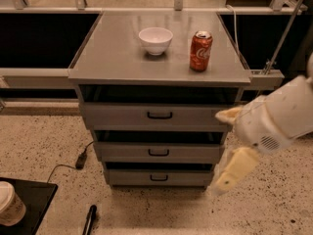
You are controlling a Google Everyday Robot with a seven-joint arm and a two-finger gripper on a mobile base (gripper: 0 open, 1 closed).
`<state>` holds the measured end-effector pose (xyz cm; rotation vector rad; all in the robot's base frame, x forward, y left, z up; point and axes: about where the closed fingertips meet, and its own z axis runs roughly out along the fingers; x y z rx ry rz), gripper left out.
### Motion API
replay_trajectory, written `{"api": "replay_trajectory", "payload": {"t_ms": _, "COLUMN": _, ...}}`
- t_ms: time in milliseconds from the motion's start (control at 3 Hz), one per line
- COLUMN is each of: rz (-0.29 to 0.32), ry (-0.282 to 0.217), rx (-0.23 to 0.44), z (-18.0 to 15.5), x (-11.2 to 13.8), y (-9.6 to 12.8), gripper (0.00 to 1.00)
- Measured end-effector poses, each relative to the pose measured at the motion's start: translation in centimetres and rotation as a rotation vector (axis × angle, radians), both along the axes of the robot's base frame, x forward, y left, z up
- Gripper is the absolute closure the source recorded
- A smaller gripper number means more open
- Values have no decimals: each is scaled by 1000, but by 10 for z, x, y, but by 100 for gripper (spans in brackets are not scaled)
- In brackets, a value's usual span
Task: Open bottom drawer
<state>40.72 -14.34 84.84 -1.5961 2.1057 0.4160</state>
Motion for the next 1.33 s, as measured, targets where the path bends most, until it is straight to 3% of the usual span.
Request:
{"api": "replay_trajectory", "payload": {"t_ms": 333, "rz": 53, "ry": 93, "rx": 214, "z": -62, "x": -19, "y": 95, "gripper": 0}}
{"api": "replay_trajectory", "payload": {"t_ms": 667, "rz": 140, "ry": 247, "rx": 302, "z": -142, "x": -54, "y": 189, "gripper": 0}}
{"api": "replay_trajectory", "payload": {"t_ms": 1000, "rz": 130, "ry": 262, "rx": 308, "z": -171, "x": -59, "y": 201, "gripper": 0}}
{"api": "replay_trajectory", "payload": {"t_ms": 1333, "rz": 130, "ry": 260, "rx": 306, "z": -170, "x": -59, "y": 201, "gripper": 0}}
